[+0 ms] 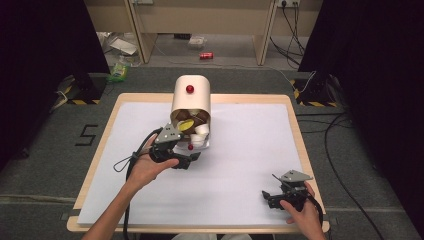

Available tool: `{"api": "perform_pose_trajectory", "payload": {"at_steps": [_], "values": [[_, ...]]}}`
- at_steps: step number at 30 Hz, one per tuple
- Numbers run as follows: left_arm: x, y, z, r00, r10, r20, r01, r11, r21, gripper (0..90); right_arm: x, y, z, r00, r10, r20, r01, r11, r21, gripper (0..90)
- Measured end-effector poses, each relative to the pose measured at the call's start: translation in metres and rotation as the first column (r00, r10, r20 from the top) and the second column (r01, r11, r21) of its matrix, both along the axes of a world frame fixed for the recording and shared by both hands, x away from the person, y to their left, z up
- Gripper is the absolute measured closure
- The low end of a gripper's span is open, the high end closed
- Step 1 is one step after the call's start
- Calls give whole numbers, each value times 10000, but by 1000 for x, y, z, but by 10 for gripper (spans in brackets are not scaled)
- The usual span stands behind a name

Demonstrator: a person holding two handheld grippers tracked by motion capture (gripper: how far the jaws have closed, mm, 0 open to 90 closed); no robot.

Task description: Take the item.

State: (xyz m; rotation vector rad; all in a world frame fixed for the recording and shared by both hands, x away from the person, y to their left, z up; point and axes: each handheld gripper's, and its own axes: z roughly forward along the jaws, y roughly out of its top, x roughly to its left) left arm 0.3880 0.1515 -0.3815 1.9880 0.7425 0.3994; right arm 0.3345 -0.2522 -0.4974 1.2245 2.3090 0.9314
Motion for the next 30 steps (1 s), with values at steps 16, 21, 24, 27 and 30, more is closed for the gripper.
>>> {"api": "perform_pose_trajectory", "payload": {"at_steps": [16,21,24,27,30], "values": [[-1,2,0,9999,59,-122,-61,9998,-164,156,0,0,0,10000,-1,-2,1,10000,-1,5],[2,6,8,9995,322,73,-320,9989,-333,156,0,0,0,10000,1,-6,-1,10000,3,5],[4,8,11,9988,480,137,-474,9981,-390,157,0,0,0,10000,2,-3,-2,10000,2,5],[10,12,17,9970,744,194,-734,9960,-506,157,0,0,0,10000,5,-7,-5,10000,-6,5],[17,14,19,9935,1125,191,-1115,9926,-479,160,0,0,0,10000,19,-6,-19,10000,-20,5]]}}
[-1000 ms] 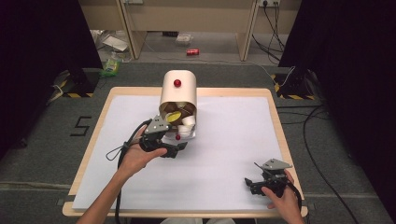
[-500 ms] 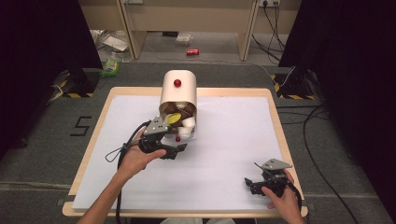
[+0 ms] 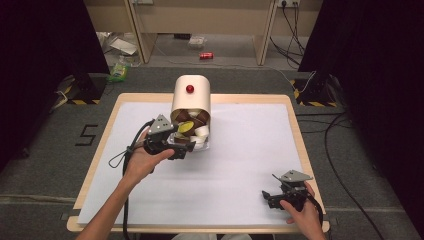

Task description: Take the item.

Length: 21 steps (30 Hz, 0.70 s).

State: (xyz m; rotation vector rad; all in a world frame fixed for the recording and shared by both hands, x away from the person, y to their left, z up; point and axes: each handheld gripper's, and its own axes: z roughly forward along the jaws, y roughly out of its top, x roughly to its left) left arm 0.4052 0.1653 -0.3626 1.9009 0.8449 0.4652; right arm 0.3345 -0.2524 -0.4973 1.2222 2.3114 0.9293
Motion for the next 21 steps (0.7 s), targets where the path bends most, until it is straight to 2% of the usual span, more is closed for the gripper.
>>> {"api": "perform_pose_trajectory", "payload": {"at_steps": [5,6,21], "values": [[9,-1,2,9993,356,-79,-355,9993,84,173,0,0,0,10000,-19,-9,19,10000,12,5],[13,-3,2,9989,413,-223,-411,9991,73,182,0,0,0,10000,-19,-9,19,10000,13,5],[31,-7,-7,9944,640,-844,-622,9978,228,308,0,0,0,10000,-22,-7,22,10000,17,5]]}}
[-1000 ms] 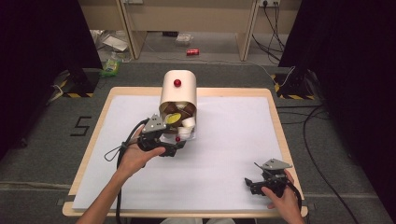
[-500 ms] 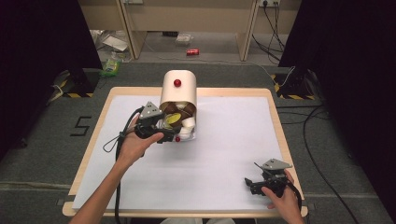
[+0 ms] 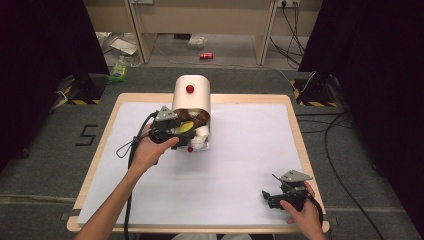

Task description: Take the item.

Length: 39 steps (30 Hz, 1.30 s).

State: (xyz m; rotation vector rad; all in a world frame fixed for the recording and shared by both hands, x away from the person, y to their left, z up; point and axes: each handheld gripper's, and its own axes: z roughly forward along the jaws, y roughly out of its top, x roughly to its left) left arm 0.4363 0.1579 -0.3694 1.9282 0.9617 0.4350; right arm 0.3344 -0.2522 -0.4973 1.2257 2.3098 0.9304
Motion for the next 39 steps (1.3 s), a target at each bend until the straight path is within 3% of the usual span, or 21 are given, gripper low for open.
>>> {"api": "perform_pose_trajectory", "payload": {"at_steps": [3,10,21,25,27,30,33,36,39], "values": [[5,1,-2,9999,21,-168,-22,10000,-10,354,0,0,0,10000,0,2,0,10000,1,5],[7,0,-3,10000,-47,-45,47,9999,100,412,0,0,0,10000,-1,1,1,10000,3,5],[2,3,12,9967,-199,792,198,9998,18,568,0,0,0,10000,0,1,0,10000,-1,5],[4,2,10,9974,-239,682,234,9997,82,544,0,0,0,10000,3,2,-3,10000,-3,5],[8,-1,4,9986,-299,425,286,9991,321,506,0,0,0,10000,1,1,-1,10000,-2,5],[10,-2,2,9992,-249,308,244,9996,159,478,0,0,0,10000,1,4,-1,10000,-1,5],[13,-3,-1,9995,-255,-170,261,9991,342,425,0,0,0,10000,3,3,-3,10000,-1,5],[15,0,-2,9990,-185,-397,185,9998,14,382,0,0,0,10000,0,5,0,10000,0,5],[14,-1,-2,9990,-193,-405,195,9998,32,361,0,0,0,10000,2,5,-2,10000,-2,5]]}}
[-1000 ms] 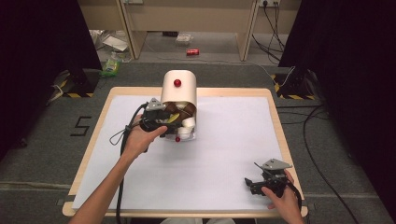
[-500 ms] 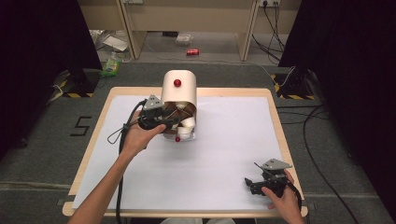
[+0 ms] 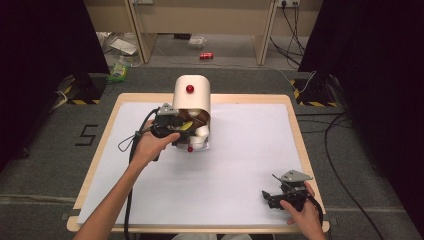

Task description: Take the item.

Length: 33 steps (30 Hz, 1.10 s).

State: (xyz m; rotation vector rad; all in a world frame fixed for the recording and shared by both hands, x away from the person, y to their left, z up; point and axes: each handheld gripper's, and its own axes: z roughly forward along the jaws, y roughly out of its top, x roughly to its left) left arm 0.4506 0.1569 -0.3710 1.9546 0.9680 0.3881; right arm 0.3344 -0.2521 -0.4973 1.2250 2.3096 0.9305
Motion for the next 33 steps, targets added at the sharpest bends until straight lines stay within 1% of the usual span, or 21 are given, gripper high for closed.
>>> {"api": "perform_pose_trajectory", "payload": {"at_steps": [3,4,5,6,7,15,16,18,19,21,22,24,30,33], "values": [[-1,-2,0,10000,8,-1,-8,10000,59,345,0,0,0,10000,-1,-2,1,10000,1,5],[-1,-2,0,10000,8,-1,-8,10000,59,351,0,0,0,10000,-1,-2,1,10000,1,5],[-1,-3,0,10000,5,8,-5,9999,134,397,0,0,0,10000,0,1,0,10000,0,5],[-2,-3,0,10000,18,88,-21,9996,265,398,0,0,0,10000,1,4,-1,10000,-1,5],[-2,-3,0,9999,15,115,-18,9995,309,398,0,0,0,10000,1,4,-1,10000,-1,5],[-4,-3,0,9995,-96,311,81,9988,485,406,0,0,0,10000,-1,4,1,10000,5,5],[-7,-1,4,9982,-106,587,100,9999,101,459,0,0,0,10000,-1,8,1,10000,3,5],[-10,2,12,9964,-54,846,49,10000,64,533,0,0,0,10000,1,2,-1,10000,2,5],[-10,2,12,9964,-54,846,49,10000,64,547,0,0,0,10000,-1,5,1,10000,2,5],[-11,4,17,9971,-204,737,196,9997,112,561,0,0,0,10000,0,2,0,10000,0,5],[-12,4,17,9969,-242,746,228,9996,191,563,0,0,0,10000,2,3,-2,10000,-4,5],[-13,5,17,9967,-258,767,243,9995,206,566,0,0,0,10000,0,1,0,10000,-1,5],[-13,5,17,9954,-258,928,237,9995,230,574,0,0,0,10000,0,4,0,10000,2,5],[-14,7,19,9945,-225,1023,210,9997,155,576,0,0,0,10000,0,4,0,10000,4,5]]}}
